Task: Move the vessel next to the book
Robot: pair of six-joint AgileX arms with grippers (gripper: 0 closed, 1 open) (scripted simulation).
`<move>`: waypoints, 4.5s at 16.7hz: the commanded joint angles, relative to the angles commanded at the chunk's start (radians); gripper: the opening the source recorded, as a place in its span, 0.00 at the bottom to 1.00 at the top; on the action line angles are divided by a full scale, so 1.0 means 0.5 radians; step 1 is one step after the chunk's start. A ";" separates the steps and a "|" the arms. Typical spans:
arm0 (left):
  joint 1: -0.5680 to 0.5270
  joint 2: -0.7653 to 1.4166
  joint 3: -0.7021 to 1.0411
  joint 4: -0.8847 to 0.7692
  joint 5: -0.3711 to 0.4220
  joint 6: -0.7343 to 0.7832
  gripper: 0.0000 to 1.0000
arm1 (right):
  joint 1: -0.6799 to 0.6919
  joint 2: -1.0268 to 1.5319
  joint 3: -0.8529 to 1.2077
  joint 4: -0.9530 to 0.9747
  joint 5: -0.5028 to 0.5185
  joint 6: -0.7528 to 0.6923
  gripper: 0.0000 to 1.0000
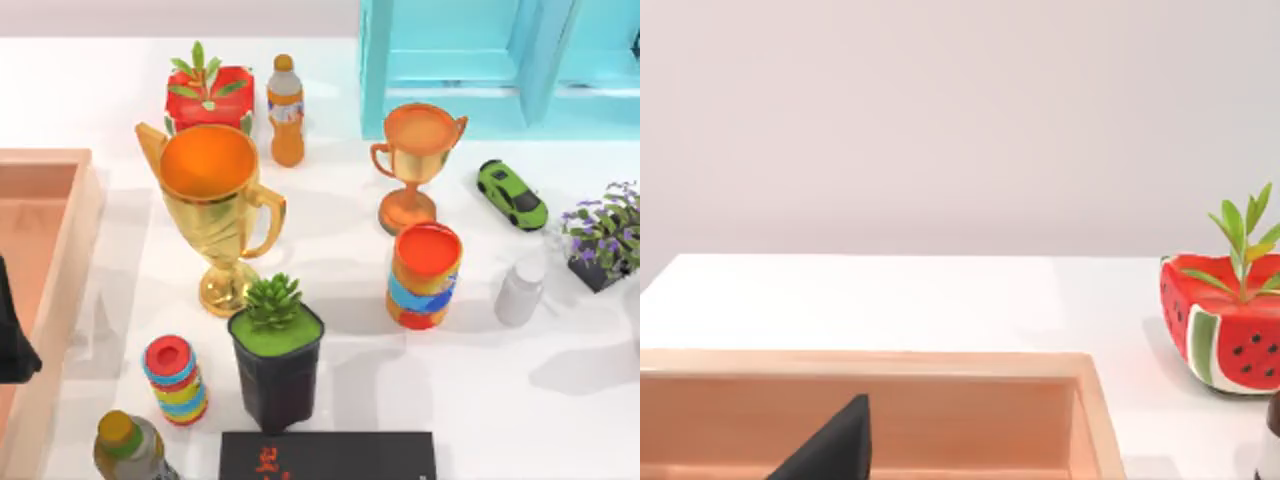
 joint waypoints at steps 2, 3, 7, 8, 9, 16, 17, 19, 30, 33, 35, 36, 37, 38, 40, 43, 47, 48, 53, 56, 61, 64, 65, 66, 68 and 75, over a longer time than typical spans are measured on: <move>0.000 0.000 0.000 0.000 0.000 0.000 1.00 | 0.002 -0.044 0.069 -0.115 -0.001 -0.003 0.00; 0.000 0.000 0.000 0.000 0.000 0.000 1.00 | 0.003 -0.063 0.099 -0.163 -0.001 -0.003 0.00; 0.000 0.000 0.000 0.000 0.000 0.000 1.00 | 0.004 -0.090 0.137 -0.217 -0.002 -0.002 0.00; 0.000 0.000 0.000 0.000 0.000 0.000 1.00 | 0.004 -0.090 0.137 -0.217 -0.002 -0.002 0.00; 0.000 0.000 0.000 0.000 0.000 0.000 1.00 | 0.003 -0.081 0.130 -0.212 -0.001 0.001 0.00; 0.000 0.000 0.000 0.000 0.000 0.000 1.00 | 0.280 -0.070 0.403 -0.307 -0.036 0.422 0.00; 0.000 0.000 0.000 0.000 0.000 0.000 1.00 | 0.369 -0.067 0.478 -0.333 -0.046 0.564 0.00; 0.000 0.000 0.000 0.000 0.000 0.000 1.00 | 0.576 -0.055 0.633 -0.389 -0.069 0.919 0.00; 0.000 0.000 0.000 0.000 0.000 0.000 1.00 | 2.062 0.111 1.183 -0.684 -0.261 3.868 0.00; 0.000 0.000 0.000 0.000 0.000 0.000 1.00 | 2.463 0.146 1.148 -0.699 -0.289 4.678 0.00; 0.000 0.000 0.000 0.000 0.000 0.000 1.00 | 2.705 0.155 1.089 -0.685 -0.290 5.160 0.00; 0.000 0.000 0.000 0.000 0.000 0.000 1.00 | 2.813 0.156 1.052 -0.673 -0.283 5.373 0.00; 0.000 0.000 0.000 0.000 0.000 0.000 1.00 | 2.915 0.157 1.014 -0.658 -0.273 5.569 0.00; 0.000 0.000 0.000 0.000 0.000 0.000 1.00 | 3.010 0.158 0.975 -0.641 -0.259 5.749 0.00; 0.000 0.000 0.000 0.000 0.000 0.000 1.00 | 3.177 0.157 0.895 -0.603 -0.223 6.060 0.00; 0.000 0.000 0.000 0.000 0.000 0.000 1.00 | 3.365 0.151 0.778 -0.547 -0.159 6.412 0.00; 0.000 0.000 0.000 0.000 0.000 0.000 1.00 | 3.469 0.143 0.695 -0.505 -0.108 6.611 0.00; 0.000 0.000 0.000 0.000 0.000 0.000 1.00 | 3.469 0.143 0.695 -0.505 -0.108 6.611 0.00; 0.000 0.000 0.000 0.000 0.000 0.000 1.00 | 3.460 0.146 0.693 -0.501 -0.112 6.612 0.00; 0.000 0.000 0.000 0.000 0.000 0.000 1.00 | 3.453 0.169 0.573 -0.365 -0.112 6.611 0.00; 0.000 0.000 0.000 0.000 0.000 0.000 1.00 | 3.453 0.226 0.287 -0.008 -0.110 6.597 0.00; 0.000 0.000 0.000 0.000 0.000 0.000 1.00 | 3.452 0.233 0.256 0.022 -0.108 6.596 0.00; 0.000 0.000 0.000 0.000 0.000 0.000 1.00 | 3.452 0.233 0.256 0.022 -0.108 6.596 0.00; 0.000 0.000 0.000 0.000 0.000 0.000 1.00 | 3.452 0.233 0.256 0.022 -0.108 6.596 0.00; 0.000 0.000 0.000 0.000 0.000 0.000 1.00 | 3.452 0.233 0.256 0.022 -0.108 6.596 0.15; 0.000 0.000 0.000 0.000 0.000 0.000 1.00 | 3.452 0.233 0.256 0.022 -0.108 6.596 0.68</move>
